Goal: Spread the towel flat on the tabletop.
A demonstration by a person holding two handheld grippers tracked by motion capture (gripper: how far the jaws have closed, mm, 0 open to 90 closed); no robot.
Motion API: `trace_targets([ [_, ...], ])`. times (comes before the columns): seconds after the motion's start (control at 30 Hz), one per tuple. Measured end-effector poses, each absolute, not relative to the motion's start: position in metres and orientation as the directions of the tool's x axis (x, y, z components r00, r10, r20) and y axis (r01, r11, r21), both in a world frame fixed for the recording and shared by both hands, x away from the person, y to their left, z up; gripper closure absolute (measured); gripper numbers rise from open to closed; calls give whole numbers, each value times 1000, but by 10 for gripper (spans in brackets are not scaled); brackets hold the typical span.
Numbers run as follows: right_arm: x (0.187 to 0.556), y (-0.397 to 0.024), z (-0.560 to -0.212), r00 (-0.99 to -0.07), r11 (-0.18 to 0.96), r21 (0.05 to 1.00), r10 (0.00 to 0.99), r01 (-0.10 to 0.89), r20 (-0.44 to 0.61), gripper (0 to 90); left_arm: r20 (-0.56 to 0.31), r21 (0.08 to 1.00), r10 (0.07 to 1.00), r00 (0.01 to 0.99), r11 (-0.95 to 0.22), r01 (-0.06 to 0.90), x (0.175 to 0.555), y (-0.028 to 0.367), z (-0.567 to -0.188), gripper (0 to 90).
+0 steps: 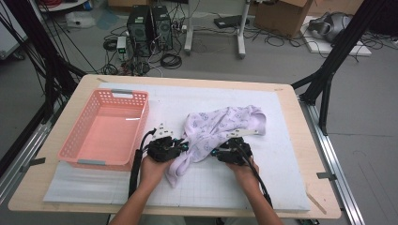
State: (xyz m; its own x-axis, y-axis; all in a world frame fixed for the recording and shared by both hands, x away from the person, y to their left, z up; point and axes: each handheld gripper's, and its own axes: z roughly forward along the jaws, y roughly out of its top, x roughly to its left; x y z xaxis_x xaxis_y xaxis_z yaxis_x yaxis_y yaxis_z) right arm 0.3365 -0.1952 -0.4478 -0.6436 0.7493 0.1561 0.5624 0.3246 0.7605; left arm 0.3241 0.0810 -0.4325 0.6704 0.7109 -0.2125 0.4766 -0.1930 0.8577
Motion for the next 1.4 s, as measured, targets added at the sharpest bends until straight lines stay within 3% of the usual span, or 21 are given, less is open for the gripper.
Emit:
trace_targets([
  [0.07, 337, -191, -449, -649, 359, 762, 753, 540, 105, 712, -222, 862, 701, 678, -184, 473, 323, 83, -432, 745],
  [0.1, 337, -191, -448, -655, 369, 766, 751, 527, 88, 739, -225, 863, 698, 680, -181, 471, 322, 84, -431, 746],
  [0.23, 334, -202, -443, -677, 381, 737, 722, 558, 139, 745, -223, 878, 689, 690, -167, 449, 320, 86, -427, 770],
  [0.33, 326, -217, -436, -707, 430, 726, 699, 537, 109, 797, -230, 886, 678, 698, -150, 438, 318, 86, -426, 782],
  [0.63, 306, -293, -421, -676, 428, 692, 728, 581, 118, 819, -254, 897, 611, 750, -142, 419, 311, 70, -421, 794],
  [0.8, 305, -309, -402, -629, 452, 673, 777, 586, 27, 818, -289, 900, 502, 815, -149, 411, 305, 54, -419, 793],
  [0.87, 310, -310, -392, -600, 428, 697, 800, 576, 5, 818, -259, 906, 514, 818, -164, 390, 304, 50, -418, 793],
  [1.03, 335, -283, -388, -603, 442, 720, 797, 534, -42, 809, -191, 899, 659, 728, -180, 399, 312, 62, -421, 789],
  [1.2, 363, -247, -399, -616, 401, 744, 788, 534, 17, 809, -128, 880, 743, 657, -221, 421, 321, 79, -430, 788],
  [1.3, 373, -230, -406, -620, 380, 753, 783, 537, 47, 804, -133, 871, 764, 631, -213, 442, 324, 85, -436, 786],
  [1.4, 380, -221, -416, -610, 318, 769, 784, 555, 116, 714, -138, 871, 763, 631, -210, 445, 323, 87, -439, 772],
])
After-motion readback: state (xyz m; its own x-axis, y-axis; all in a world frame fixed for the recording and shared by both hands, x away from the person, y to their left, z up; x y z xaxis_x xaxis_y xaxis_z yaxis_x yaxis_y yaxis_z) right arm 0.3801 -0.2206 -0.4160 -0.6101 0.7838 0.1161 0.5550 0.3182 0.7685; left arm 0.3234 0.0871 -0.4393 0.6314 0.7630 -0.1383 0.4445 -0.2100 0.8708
